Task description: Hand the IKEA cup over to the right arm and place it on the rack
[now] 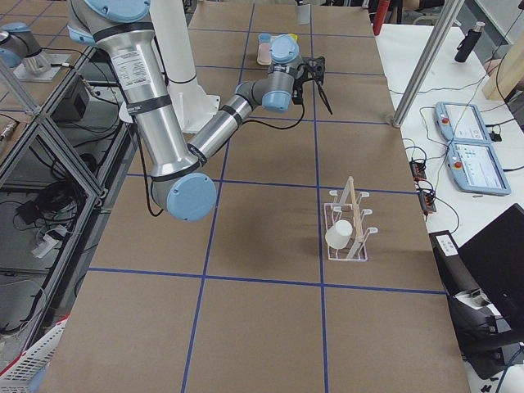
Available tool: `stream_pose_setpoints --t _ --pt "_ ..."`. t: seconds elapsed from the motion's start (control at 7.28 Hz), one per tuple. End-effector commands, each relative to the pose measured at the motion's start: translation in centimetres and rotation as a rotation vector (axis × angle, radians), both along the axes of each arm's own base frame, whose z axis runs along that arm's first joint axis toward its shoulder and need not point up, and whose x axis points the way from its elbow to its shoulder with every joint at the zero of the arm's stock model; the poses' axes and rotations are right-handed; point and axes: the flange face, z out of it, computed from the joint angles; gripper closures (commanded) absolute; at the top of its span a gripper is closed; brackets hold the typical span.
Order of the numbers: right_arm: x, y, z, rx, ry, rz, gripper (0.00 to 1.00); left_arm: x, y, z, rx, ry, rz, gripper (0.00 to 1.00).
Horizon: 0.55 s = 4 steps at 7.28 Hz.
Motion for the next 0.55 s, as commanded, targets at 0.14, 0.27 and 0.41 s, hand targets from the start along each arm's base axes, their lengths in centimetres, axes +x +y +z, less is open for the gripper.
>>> stream_pose_setpoints --t 0.14,0.27,0.41 --pt "-2.3 5.2 -5.3 -0.005 -0.311 -0.073 0.01 7.1 1.4 -11.5 -0.152 0.243 0.038 1.0" --pt "-2.4 6.8 -7.2 -0.007 -0.425 -0.121 0.01 6.9 1.9 -12.2 -0.145 0.286 0.042 1.0" --pt "-3.0 8.0 -7.5 -0.004 -0.491 -0.133 0.01 7.2 2.9 -12.7 -0.135 0.331 0.064 1.0"
